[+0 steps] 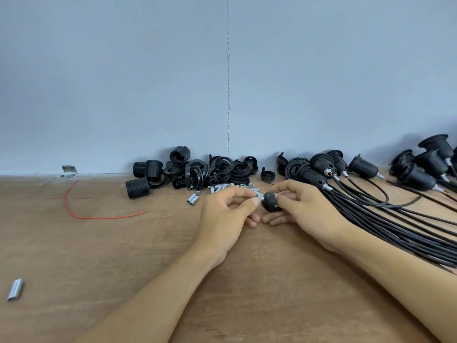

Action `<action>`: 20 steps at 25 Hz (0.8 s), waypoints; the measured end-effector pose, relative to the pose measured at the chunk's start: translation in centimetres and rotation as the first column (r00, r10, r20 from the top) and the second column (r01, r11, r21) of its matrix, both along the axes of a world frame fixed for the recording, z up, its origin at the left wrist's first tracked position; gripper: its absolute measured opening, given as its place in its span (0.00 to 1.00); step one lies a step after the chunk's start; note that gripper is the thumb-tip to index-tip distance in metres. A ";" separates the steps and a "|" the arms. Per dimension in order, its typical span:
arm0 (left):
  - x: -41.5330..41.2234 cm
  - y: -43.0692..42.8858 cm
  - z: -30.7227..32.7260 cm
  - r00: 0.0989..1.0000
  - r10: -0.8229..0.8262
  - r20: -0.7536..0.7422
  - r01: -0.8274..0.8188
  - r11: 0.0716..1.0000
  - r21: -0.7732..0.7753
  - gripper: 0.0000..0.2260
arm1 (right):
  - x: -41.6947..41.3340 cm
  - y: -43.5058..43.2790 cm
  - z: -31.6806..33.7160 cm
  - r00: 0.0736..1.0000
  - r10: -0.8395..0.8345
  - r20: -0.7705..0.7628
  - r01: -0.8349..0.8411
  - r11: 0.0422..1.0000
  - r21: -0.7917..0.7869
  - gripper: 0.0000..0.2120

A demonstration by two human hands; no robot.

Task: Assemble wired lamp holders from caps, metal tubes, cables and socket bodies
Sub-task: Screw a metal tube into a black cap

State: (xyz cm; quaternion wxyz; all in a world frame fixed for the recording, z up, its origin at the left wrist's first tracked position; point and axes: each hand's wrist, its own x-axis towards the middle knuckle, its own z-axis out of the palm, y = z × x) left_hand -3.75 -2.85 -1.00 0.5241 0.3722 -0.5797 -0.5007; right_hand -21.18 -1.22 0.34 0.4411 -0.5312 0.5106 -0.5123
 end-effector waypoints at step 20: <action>0.1 -0.5 -0.5 1.000 -0.001 -0.020 0.001 0.999 0.041 0.03 | -1.5 0.4 0.6 0.946 0.272 0.178 -0.277 0.961 0.009 0.21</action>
